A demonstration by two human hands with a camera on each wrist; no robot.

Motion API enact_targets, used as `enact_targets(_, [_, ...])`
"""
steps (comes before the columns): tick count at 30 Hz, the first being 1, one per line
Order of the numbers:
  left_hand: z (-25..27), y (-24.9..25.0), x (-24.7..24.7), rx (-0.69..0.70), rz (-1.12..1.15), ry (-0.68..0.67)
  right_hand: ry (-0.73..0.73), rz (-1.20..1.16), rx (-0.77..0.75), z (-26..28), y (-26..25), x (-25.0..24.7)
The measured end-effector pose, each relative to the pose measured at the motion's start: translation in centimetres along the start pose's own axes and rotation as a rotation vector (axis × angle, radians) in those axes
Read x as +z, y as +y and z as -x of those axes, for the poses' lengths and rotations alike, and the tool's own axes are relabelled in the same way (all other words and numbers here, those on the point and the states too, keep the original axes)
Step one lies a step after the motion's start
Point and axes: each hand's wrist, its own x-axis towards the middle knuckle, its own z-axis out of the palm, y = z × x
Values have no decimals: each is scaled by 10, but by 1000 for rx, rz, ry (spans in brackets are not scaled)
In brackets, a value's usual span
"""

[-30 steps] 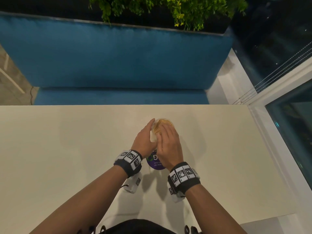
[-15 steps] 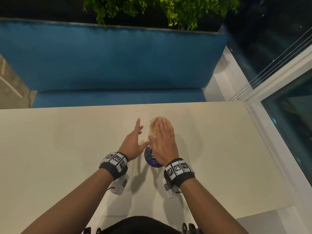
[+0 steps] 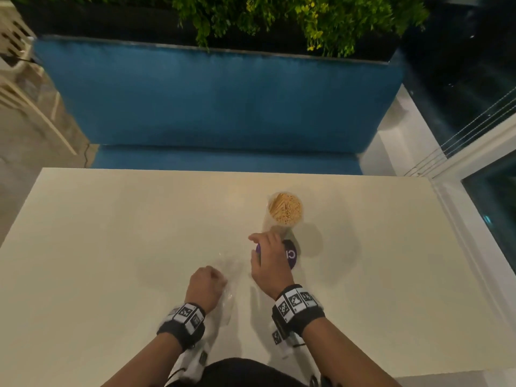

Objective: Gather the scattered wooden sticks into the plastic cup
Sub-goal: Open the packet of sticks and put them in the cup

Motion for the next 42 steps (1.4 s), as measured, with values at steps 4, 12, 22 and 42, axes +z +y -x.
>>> enact_targets(4, [21, 3, -11, 67, 236, 0, -348, -205, 337, -3, 10, 27])
enact_targets(12, [43, -22, -58, 72, 422, 92, -285, -459, 466, -48, -29, 57])
enact_targets(22, [-63, -93, -147, 160, 154, 225, -195, -427, 576, -119, -112, 149])
enact_targets(42, [-124, -153, -180, 500, -505, 332, -466, 535, -274, -183, -131, 239])
